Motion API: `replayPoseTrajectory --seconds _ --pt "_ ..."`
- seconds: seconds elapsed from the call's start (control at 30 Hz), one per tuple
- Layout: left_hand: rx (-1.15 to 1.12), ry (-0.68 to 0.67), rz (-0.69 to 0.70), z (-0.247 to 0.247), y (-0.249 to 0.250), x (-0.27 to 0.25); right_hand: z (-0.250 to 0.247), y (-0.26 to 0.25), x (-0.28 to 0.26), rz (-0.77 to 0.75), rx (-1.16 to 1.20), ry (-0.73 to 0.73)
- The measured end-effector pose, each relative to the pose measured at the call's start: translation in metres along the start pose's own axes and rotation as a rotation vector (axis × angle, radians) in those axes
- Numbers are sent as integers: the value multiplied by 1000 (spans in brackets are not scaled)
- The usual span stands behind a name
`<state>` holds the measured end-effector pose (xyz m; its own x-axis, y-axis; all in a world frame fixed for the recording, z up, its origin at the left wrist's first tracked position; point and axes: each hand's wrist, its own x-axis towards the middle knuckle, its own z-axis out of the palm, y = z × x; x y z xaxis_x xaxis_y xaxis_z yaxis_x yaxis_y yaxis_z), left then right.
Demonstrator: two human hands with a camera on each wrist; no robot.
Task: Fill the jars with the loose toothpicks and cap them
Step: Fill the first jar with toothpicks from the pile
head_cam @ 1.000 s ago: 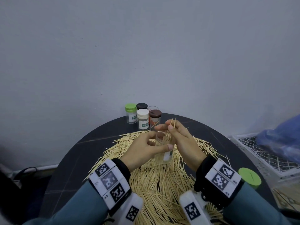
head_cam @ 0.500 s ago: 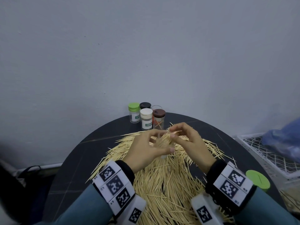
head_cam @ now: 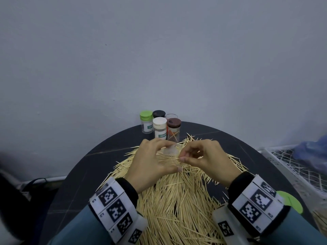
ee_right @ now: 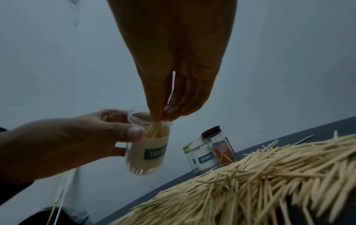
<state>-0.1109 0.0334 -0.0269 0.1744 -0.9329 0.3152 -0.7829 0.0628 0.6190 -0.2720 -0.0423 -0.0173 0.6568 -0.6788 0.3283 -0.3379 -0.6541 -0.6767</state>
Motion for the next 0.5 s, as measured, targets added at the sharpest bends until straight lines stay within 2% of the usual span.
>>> replayPoseTrajectory --seconds 0.2,0.37,0.5 --pt "-13 -30 3 0 0 0 -6 -2 0 32 40 63" --pt "-82 -53 -40 -1 0 -1 -6 -6 -4 82 44 58" --pt "-102 -38 -75 -3 -1 -1 -7 -5 -6 164 8 158"
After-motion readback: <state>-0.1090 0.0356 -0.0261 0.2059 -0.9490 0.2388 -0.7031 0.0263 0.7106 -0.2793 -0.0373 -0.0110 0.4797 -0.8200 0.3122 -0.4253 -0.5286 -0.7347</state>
